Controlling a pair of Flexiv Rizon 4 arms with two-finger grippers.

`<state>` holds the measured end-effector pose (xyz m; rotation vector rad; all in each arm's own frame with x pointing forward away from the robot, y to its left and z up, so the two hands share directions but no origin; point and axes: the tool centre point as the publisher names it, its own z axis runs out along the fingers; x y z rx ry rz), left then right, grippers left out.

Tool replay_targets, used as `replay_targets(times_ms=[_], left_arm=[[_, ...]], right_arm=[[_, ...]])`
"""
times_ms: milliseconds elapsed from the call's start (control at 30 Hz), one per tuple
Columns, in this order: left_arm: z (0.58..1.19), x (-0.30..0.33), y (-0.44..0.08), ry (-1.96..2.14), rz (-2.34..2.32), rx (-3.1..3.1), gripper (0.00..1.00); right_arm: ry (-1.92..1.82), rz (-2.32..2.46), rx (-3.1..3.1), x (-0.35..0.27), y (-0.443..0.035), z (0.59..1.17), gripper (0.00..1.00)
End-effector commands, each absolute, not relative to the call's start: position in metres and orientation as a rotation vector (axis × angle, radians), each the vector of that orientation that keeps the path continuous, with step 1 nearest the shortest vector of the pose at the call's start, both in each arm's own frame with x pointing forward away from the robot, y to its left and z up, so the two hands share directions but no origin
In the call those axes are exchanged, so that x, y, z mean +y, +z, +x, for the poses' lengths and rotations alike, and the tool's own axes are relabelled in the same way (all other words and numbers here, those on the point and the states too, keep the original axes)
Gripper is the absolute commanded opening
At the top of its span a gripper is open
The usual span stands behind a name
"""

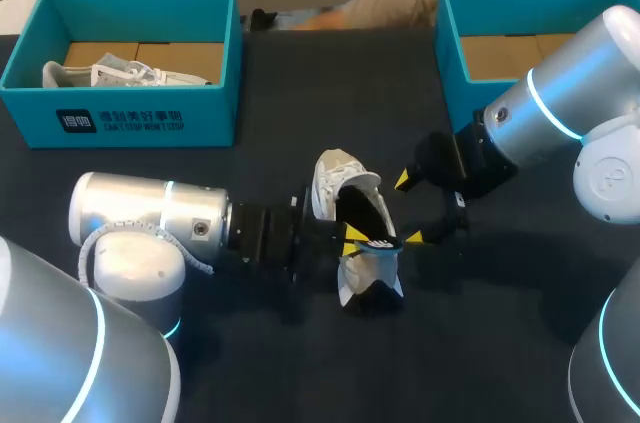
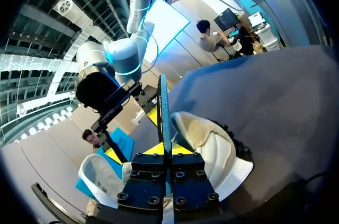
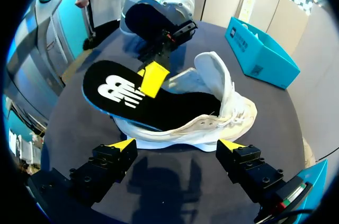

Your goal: Take the shoe out of the shoebox, open the shoe tongue, remove and reinsert the insole, then place the shoe into the shoebox

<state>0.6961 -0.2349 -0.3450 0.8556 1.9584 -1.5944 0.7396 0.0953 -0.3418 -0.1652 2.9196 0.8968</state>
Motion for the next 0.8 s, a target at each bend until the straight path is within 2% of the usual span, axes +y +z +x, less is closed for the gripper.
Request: replay_targets(times_ms=[33,333,367,400,433,700,800], left_arm=[[0.705,-0.237,-0.35,-1.583,0.878,1.962,0.0],[0.713,-0.228,-0.351,-1.565,0.867,1.964,0.0],[0.711,-0.227,-0.348,-1.57,0.864,1.957,0.04],[0.71,-0.227,-0.346,-1.572,0.865,1.955,0.17],[0.708,-0.226,-0.344,-1.576,0.868,1.949,0.19],[0.695,-0.229,-0.33,-1.62,0.877,1.903,0.18],[0.693,-0.234,-0.33,-1.633,0.88,1.903,0.14]], right_arm=[[0.896,-0.165,2.919,0.096,-0.342,0.739,1.0],[0.896,-0.165,2.919,0.096,-0.342,0.739,1.0],[0.896,-0.165,2.919,0.096,-0.342,0.739,1.0],[0.896,-0.165,2.919,0.096,-0.342,0.739,1.0],[0.896,-0.165,2.919,0.096,-0.342,0.739,1.0],[0.896,-0.165,2.919,0.096,-0.342,0.739,1.0],[0.896,-0.165,2.919,0.096,-0.342,0.739,1.0]])
